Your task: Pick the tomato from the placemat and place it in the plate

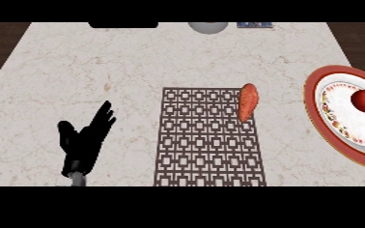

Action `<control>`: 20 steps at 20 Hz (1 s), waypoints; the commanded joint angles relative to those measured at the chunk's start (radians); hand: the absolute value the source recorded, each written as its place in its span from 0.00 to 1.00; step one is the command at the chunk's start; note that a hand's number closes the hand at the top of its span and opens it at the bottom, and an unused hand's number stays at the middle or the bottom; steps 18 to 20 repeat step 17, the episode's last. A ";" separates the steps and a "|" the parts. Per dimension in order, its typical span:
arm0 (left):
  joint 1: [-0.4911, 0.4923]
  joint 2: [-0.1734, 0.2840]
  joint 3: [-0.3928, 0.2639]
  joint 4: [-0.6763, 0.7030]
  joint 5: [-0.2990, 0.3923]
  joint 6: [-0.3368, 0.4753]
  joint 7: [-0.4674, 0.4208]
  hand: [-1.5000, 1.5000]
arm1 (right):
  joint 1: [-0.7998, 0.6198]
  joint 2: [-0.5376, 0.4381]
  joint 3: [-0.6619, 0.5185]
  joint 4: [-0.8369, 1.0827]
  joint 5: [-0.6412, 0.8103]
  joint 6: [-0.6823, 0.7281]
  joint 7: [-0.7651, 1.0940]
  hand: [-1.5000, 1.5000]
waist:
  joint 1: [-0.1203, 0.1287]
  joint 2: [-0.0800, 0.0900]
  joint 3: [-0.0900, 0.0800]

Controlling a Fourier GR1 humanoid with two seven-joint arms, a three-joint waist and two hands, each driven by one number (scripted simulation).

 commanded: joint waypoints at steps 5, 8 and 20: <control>-0.003 -0.021 -0.006 0.002 -0.010 0.015 0.045 0.50 | 0.272 0.050 0.034 -0.128 -0.010 0.119 -0.111 0.00 | -0.006 0.001 -0.002; 0.004 -0.026 -0.003 0.063 -0.034 0.012 -0.041 0.50 | 0.375 0.114 0.048 -0.304 -0.025 0.077 -0.065 0.00 | -0.009 0.001 -0.004; -0.015 -0.008 0.040 0.053 0.010 -0.034 0.008 0.50 | 0.523 0.180 0.037 -0.520 -0.033 0.072 0.026 0.00 | 0.000 0.003 -0.002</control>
